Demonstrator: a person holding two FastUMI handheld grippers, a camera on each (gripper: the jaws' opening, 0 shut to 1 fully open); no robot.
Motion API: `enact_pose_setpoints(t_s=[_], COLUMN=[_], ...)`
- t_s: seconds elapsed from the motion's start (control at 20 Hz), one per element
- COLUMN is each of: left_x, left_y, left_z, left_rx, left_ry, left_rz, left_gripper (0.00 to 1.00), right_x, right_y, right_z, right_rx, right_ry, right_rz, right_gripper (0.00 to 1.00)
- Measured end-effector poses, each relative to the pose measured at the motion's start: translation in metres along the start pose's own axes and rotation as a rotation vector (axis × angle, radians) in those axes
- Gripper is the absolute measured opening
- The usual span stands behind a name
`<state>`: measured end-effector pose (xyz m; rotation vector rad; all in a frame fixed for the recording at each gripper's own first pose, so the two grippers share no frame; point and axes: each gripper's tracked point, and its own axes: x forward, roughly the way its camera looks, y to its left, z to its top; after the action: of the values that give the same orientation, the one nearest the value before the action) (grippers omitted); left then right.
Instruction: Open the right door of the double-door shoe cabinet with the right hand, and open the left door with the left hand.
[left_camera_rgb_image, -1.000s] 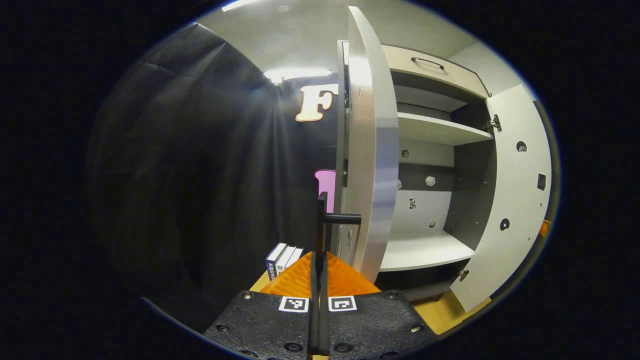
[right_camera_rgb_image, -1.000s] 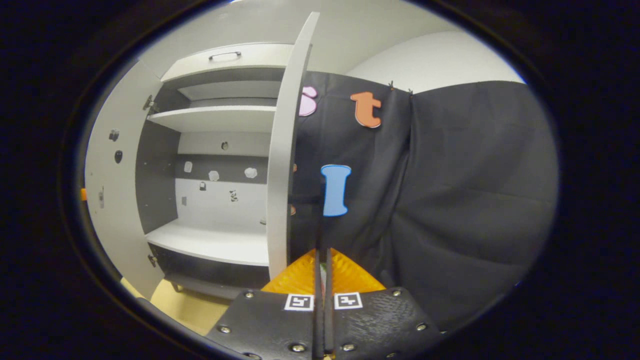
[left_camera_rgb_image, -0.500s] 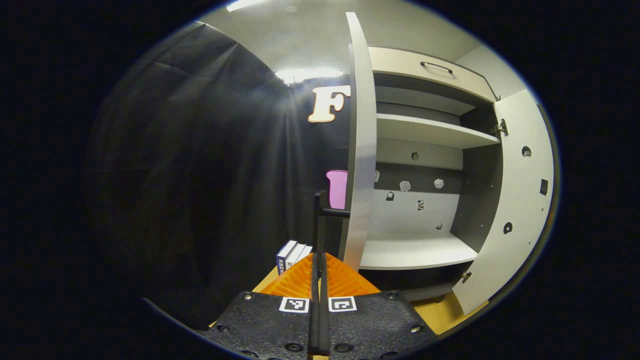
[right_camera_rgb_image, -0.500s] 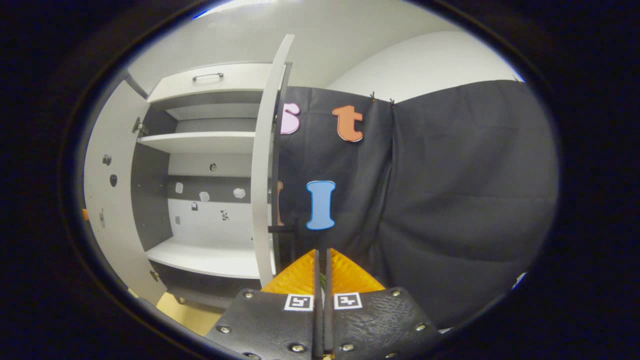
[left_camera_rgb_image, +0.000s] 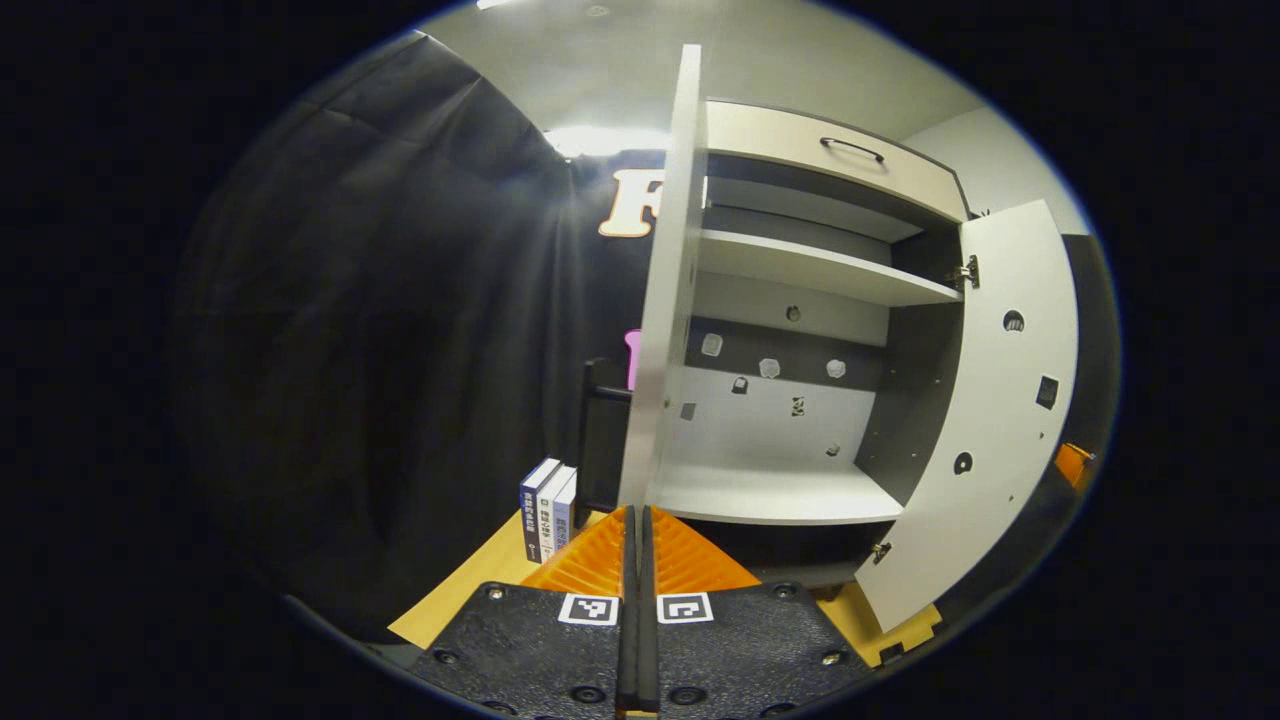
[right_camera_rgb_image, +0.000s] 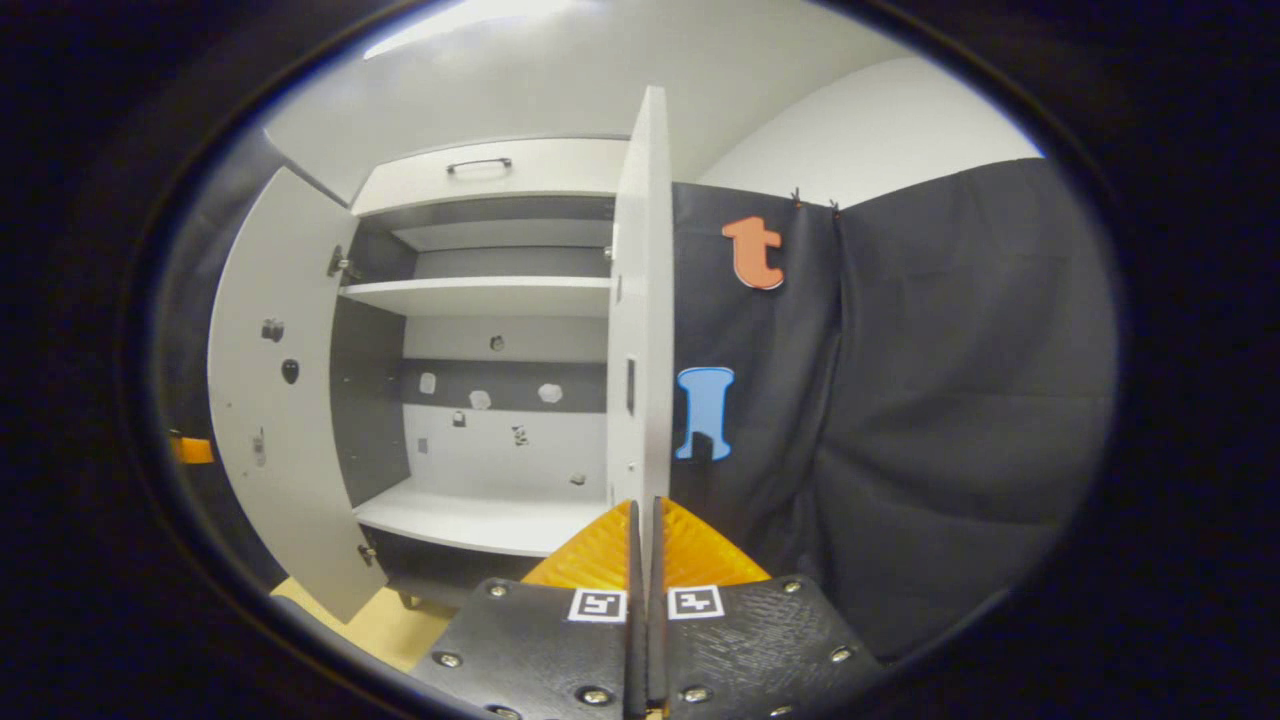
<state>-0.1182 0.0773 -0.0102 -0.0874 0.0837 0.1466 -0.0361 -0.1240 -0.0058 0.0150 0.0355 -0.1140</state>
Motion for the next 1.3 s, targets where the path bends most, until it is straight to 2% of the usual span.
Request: enact_pose_setpoints(t_s=[0.25, 0.55, 0.65, 0.7, 0.75, 0.8, 1.1, 1.15, 1.25, 1.3], left_x=[0.007, 0.025, 0.030, 0.032, 0.034, 0.037, 0.051, 0.051, 0.053, 0.053], left_y=[-0.030, -0.070, -0.080, -0.086, -0.092, -0.096, -0.120, -0.123, -0.129, -0.134], left_z=[0.008, 0.018, 0.022, 0.023, 0.025, 0.024, 0.026, 0.029, 0.034, 0.036], left_rx=[0.007, 0.048, 0.053, 0.054, 0.054, 0.055, 0.079, 0.085, 0.093, 0.096], left_ry=[-0.024, -0.048, -0.057, -0.063, -0.065, -0.067, -0.070, -0.079, -0.101, -0.110], left_rz=[-0.062, -0.143, -0.162, -0.173, -0.181, -0.186, -0.205, -0.210, -0.222, -0.235], left_gripper=[0.00, 0.00, 0.00, 0.00, 0.00, 0.00, 0.00, 0.00, 0.01, 0.03], right_x=[0.003, 0.009, 0.011, 0.012, 0.014, 0.016, 0.019, 0.019, 0.020, 0.020], right_y=[0.043, 0.086, 0.096, 0.100, 0.103, 0.107, 0.126, 0.130, 0.138, 0.141], right_z=[-0.008, 0.001, 0.005, 0.007, 0.008, 0.010, 0.020, 0.020, 0.021, 0.021], right_rx=[0.025, 0.021, 0.032, 0.037, 0.040, 0.040, 0.031, 0.038, 0.051, 0.054], right_ry=[0.031, 0.010, 0.003, 0.001, 0.000, -0.003, -0.030, -0.034, -0.037, -0.035], right_rz=[0.106, 0.197, 0.212, 0.218, 0.221, 0.227, 0.257, 0.265, 0.281, 0.285], right_gripper=[0.01, 0.01, 0.01, 0.05, 0.05, 0.01, 0.01, 0.04, 0.16, 0.27])
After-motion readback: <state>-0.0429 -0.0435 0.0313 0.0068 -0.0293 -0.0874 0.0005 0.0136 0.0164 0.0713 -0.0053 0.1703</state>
